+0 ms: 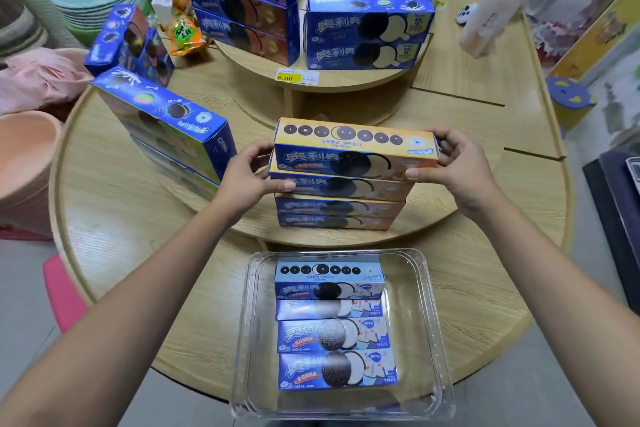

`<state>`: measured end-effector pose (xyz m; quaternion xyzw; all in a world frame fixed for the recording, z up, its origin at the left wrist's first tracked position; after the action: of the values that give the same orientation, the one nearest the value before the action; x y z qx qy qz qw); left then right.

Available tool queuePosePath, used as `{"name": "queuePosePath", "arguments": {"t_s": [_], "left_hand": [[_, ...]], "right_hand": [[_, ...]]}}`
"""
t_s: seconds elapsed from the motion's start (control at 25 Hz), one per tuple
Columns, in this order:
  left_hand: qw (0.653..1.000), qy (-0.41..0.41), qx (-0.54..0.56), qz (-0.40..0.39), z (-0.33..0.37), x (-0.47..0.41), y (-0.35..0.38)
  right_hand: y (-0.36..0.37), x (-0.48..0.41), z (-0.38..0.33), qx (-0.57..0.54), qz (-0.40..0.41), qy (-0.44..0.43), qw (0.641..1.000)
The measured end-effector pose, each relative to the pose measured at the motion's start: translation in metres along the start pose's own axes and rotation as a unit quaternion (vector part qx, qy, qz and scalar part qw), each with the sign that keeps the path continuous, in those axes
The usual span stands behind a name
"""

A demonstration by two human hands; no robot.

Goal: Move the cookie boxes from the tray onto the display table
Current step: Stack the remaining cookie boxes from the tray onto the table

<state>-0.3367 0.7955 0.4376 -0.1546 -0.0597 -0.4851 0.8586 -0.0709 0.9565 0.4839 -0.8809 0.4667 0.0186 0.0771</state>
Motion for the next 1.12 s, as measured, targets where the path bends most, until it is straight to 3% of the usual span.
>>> {"name": "queuePosePath", "arguments": {"t_s": [0.52,1.12], "left_hand": [[1.000,0.012,-0.012,-0.009,0.000,0.001,-0.003],[1.000,0.023,-0.017,-0.008,0.003,0.004,0.001]], "right_hand": [[0.011,0.004,0.004,0.139,-0.057,-0.025,0.988],[0.007,0.015,0.005,0.122,-0.011,-0.023,0.992]]}}
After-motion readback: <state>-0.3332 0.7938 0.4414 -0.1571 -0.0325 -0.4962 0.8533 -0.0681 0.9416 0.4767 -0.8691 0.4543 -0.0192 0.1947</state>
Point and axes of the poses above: each hand's wrist, its own x-axis away from the middle knuckle, its own y-axis out of the palm, z = x × y, the point moved 6 cm from there along -x, towards the middle knuckle, and after that the axes turned 9 degrees about -y, right-handed, at the moved point
